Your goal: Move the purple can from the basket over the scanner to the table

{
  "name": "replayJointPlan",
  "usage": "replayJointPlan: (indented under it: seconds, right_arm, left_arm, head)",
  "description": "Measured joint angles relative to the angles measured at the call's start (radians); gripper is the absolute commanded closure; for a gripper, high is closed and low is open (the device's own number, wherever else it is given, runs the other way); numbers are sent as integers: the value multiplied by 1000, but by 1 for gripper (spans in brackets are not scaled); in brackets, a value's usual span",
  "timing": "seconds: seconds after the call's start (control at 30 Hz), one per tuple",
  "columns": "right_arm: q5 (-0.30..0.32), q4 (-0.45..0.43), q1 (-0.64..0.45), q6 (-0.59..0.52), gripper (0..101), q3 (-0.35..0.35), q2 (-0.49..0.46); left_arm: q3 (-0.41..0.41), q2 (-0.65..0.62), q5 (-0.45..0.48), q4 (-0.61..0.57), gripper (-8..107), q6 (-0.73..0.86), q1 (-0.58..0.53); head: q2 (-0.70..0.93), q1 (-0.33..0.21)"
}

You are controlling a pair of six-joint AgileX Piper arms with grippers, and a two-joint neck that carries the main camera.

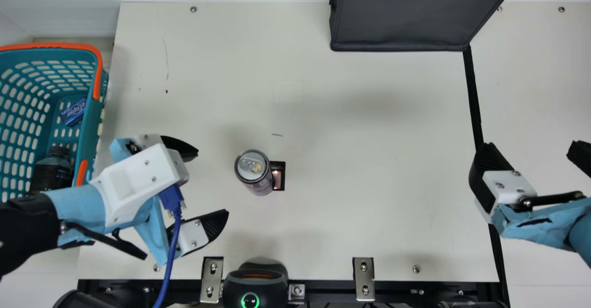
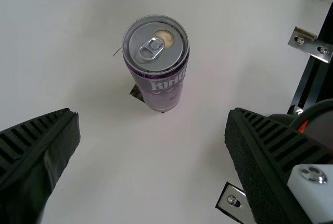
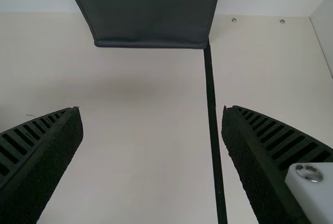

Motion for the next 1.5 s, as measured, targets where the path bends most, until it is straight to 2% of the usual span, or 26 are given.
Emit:
replayJointPlan:
  seconds: [0.37,0.83,1.2,1.5]
  right_arm:
    - [0,0,0,0,6,0,0]
    - [2,0,0,0,6,0,0]
    - [2,0,0,0,6,0,0]
    - [2,0,0,0,6,0,0]
  left_arm:
    - [32,28,-72,62,9,-77,-103]
    - [109,112,-276,111,9,-176,-226]
    - [122,176,-434,97,9,-243,-260]
    - [116,203,-486,48,9,-237,-282]
  head:
    - [0,2]
    - [0,0]
    - [0,0]
    - [0,2]
